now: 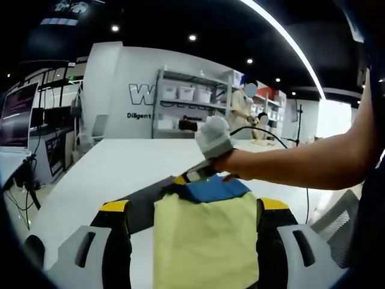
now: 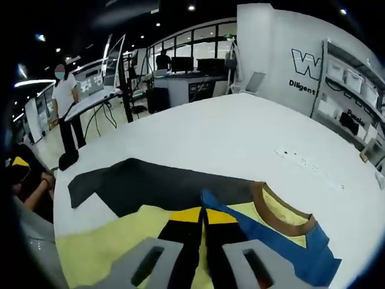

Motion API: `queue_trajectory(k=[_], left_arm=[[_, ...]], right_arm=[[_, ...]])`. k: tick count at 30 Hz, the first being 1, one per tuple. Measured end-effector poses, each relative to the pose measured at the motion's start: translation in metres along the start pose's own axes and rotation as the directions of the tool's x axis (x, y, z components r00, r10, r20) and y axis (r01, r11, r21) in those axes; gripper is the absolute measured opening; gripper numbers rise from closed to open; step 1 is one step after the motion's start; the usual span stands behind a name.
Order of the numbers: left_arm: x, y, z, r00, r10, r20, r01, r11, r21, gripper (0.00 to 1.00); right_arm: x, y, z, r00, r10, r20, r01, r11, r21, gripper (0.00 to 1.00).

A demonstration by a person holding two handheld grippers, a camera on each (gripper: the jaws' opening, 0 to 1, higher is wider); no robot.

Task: Fold the garment on the visible template until the final outline fits inside the template.

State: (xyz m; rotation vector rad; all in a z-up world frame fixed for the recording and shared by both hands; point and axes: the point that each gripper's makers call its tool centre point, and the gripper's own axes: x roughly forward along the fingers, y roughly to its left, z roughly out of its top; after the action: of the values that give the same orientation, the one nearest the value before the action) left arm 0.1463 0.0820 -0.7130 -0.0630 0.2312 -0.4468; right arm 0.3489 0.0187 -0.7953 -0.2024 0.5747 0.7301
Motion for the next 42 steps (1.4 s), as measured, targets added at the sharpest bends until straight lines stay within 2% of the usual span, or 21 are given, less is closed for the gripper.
queue_trajectory(k=[3, 7, 14, 17, 19, 23, 28, 33, 42], left_arm=[[0.0, -0.001, -0.001, 1.0, -0.003, -0.004, 0.003, 1.0, 0.001, 0.81], [0.001, -0.003, -0.001, 1.0, -0.006, -0.007, 0.006, 1.0, 0.003, 0.81], [0.0, -0.001, -0.001, 1.0, -0.005, -0.004, 0.005, 1.0, 0.0, 0.81], [0.0, -0.002, 0.0, 1.0, -0.002, -0.003, 0.002, 1.0, -0.002, 0.81], [0.0, -0.003, 0.0, 1.0, -0.003, -0.005, 0.003, 1.0, -0.001, 0.81], [0.001, -0.003, -0.001, 1.0, -0.004, -0.009, 0.004, 1.0, -0.002, 0.81], [0.001, -0.003, -0.002, 1.0, -0.006, -0.015, 0.006, 1.0, 0.001, 0.81], [0.001, -0.004, -0.003, 1.0, -0.007, -0.019, 0.007, 1.0, 0.003, 0.81], [0.001, -0.003, -0.003, 1.0, -0.007, -0.017, 0.007, 1.0, 0.001, 0.81]], right_arm=[[-0.005, -0.008, -0.001, 1.0, -0.023, -0.006, 0.023, 1.0, -0.012, 0.0], [0.001, -0.025, -0.015, 0.995, -0.08, -0.053, 0.078, 0.996, -0.05, 0.0], [0.007, -0.043, -0.024, 0.99, -0.121, -0.078, 0.118, 0.992, -0.04, 0.0], [0.007, -0.054, -0.024, 0.988, -0.137, -0.077, 0.137, 0.991, -0.003, 0.0], [0.012, -0.057, -0.033, 0.985, -0.134, -0.107, 0.134, 0.991, -0.002, 0.0], [0.017, -0.046, -0.039, 0.989, -0.091, -0.12, 0.092, 0.996, 0.008, 0.0], [0.02, -0.017, -0.041, 0.992, -0.009, -0.123, 0.009, 1.0, 0.001, 0.0], [0.023, 0.004, -0.044, 0.99, 0.043, -0.136, -0.048, 0.998, -0.032, 0.0], [0.032, 0.013, -0.064, 0.98, 0.046, -0.193, -0.066, 0.993, -0.097, 0.0]])
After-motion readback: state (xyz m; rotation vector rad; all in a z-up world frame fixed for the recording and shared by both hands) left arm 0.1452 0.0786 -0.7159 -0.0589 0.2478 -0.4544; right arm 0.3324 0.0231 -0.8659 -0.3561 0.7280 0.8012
